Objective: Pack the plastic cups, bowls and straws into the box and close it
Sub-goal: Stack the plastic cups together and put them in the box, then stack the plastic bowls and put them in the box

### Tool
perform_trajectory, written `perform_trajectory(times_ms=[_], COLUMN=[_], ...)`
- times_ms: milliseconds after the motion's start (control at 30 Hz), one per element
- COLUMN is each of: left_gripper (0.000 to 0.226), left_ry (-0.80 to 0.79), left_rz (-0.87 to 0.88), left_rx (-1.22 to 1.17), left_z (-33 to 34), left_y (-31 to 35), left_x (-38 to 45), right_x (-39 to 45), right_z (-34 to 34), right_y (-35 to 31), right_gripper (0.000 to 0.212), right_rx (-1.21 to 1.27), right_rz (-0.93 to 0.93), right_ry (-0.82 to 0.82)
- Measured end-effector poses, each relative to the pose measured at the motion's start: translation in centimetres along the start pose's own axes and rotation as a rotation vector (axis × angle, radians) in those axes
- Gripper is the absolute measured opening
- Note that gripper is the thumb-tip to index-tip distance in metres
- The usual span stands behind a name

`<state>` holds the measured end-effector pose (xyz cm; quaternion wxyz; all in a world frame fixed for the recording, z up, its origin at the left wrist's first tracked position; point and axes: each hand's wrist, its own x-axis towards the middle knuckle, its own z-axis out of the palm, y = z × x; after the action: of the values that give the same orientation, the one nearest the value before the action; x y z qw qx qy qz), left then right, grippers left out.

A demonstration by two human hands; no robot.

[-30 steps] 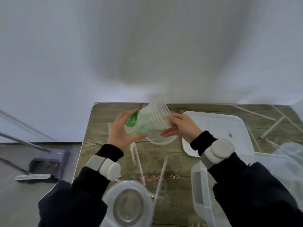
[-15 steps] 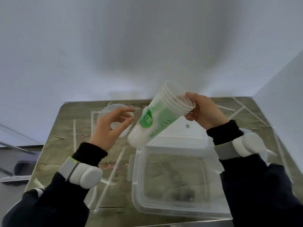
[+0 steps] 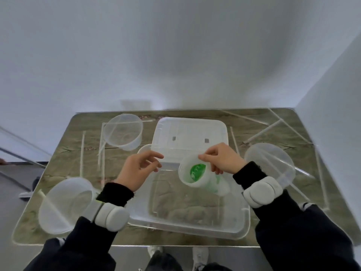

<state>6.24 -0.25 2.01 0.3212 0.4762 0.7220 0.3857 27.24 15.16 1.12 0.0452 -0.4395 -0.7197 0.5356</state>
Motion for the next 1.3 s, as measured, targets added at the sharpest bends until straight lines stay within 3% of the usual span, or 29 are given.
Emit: perform_trajectory(times_ms=[267, 633, 867, 1033, 1133, 1300], left_gripper=[0.022, 0.025, 0.024, 0.022, 0.022, 0.025], left_ry=[0.055, 0.035, 0.088, 0.157, 0.213, 0.47], left_rz=[-0.067, -0.095, -0.122, -0.14, -0.166, -0.344], left_rx=[-0.004, -0.006, -0.013, -0.027, -0.024, 0.026], left_z=[-1.0, -4.0, -7.4, -10.8, -13.0, -17.2], left_y=[-0.6, -2.9, -5.4, -8.1, -10.2, -15.7], left_x=[-0.4, -0.9, -2.2, -3.8, -5.2, -8.1], right_x=[1.4, 2.2, 2.4, 3.7, 4.9, 7.4], right_z=[3.1, 6.4, 6.7, 9.1, 13.1, 23.0], right_y=[3.0, 2.0, -1.4, -8.0, -11.6, -14.6], right_gripper=[0.03, 0.041, 0.042, 0.018, 0.016, 0.018], right_rx=[0.07, -0.121, -0.425, -0.207, -0.121, -0.06], right_rz=[0.2, 0.208, 0.187, 0.04, -0.11, -0.113], right_ry=[-0.001, 0.197, 0.062, 0.012, -0.085, -0.258])
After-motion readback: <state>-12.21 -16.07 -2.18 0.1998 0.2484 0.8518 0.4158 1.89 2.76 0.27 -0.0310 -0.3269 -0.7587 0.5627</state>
